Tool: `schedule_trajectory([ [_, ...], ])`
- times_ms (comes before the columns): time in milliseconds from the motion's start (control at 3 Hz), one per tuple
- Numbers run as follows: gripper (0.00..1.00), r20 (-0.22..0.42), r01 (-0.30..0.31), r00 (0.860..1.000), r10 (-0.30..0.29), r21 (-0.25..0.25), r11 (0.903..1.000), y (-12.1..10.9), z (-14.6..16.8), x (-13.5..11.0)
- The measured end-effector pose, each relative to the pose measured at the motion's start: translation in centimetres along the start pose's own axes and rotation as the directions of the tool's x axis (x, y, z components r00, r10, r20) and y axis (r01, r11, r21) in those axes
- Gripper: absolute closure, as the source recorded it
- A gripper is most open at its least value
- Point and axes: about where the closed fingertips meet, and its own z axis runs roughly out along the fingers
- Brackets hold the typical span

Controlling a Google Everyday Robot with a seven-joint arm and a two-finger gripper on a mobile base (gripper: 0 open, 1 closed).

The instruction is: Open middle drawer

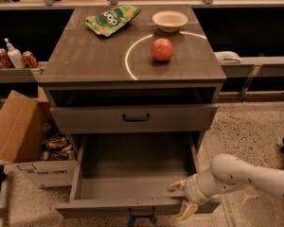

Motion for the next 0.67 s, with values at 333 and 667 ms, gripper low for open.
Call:
schedule_trajectory([
  [333,0.00,0.030,0.047,0.998,-0.046,-0.017,0.9988,-1.9,-2.3,-0.7],
  [667,0.00,0.063,0.075,0.995,-0.076,0.022,0.9970,-3.8,-6.2,-1.1],
])
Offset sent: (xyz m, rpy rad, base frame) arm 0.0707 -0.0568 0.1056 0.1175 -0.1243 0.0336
